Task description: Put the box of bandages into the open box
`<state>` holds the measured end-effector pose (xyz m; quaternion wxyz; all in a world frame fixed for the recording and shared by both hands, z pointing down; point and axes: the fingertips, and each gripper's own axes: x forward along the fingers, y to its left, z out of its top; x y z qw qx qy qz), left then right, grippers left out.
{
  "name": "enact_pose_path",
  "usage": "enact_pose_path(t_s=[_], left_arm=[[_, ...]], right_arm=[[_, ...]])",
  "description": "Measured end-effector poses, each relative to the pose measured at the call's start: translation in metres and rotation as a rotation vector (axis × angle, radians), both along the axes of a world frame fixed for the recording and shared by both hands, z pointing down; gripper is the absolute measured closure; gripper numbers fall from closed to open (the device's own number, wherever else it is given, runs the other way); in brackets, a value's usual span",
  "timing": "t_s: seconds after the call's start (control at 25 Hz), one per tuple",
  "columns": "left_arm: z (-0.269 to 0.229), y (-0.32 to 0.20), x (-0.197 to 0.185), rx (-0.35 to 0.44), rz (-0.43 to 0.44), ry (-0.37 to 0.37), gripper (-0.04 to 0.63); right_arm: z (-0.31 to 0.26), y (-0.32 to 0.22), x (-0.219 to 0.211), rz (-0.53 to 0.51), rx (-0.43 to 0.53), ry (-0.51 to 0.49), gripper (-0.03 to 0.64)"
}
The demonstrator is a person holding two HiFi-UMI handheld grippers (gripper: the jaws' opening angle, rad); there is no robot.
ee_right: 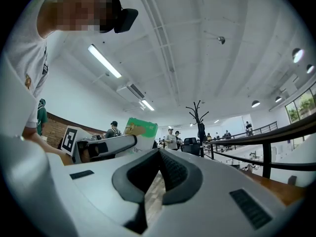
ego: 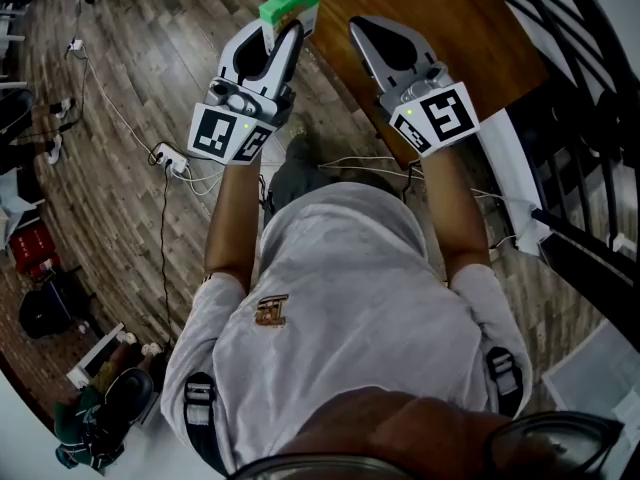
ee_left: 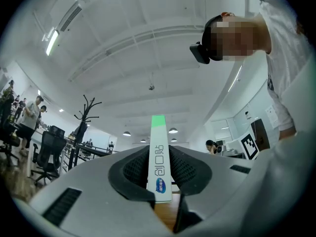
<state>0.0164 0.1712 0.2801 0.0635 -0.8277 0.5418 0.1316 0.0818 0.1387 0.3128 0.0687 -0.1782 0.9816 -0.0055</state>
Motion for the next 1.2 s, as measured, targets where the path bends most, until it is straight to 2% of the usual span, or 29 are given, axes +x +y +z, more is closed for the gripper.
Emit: enact_pose_path(t_s=[0.48,0.72,0.92,1.2], left_arm=[[0.000,-0.061,-0.062,0.004,0.081,-0.008,0.489],[-0.003,-0.101,-0.110,-0.006,0.144,0.000,0.489],[-0.003,-0.137,-0.162,-0.028,0.204,-0.013,0.489],[0.003,-0.174,-0.197,-0.038,0.278,-0.021,0.490]], right_arm=[[0.006,-0.061,-0.051,0.112,-0.012,0.033,0.584],[0.005,-0.098,-0.090,0.186,-0.024,0.069,0.584],[0.002,-0.127,-0.142,0.236,-0.035,0.110,0.584],[0.004,-0.160,-0.178,0.309,-0.041,0.136,0.584]])
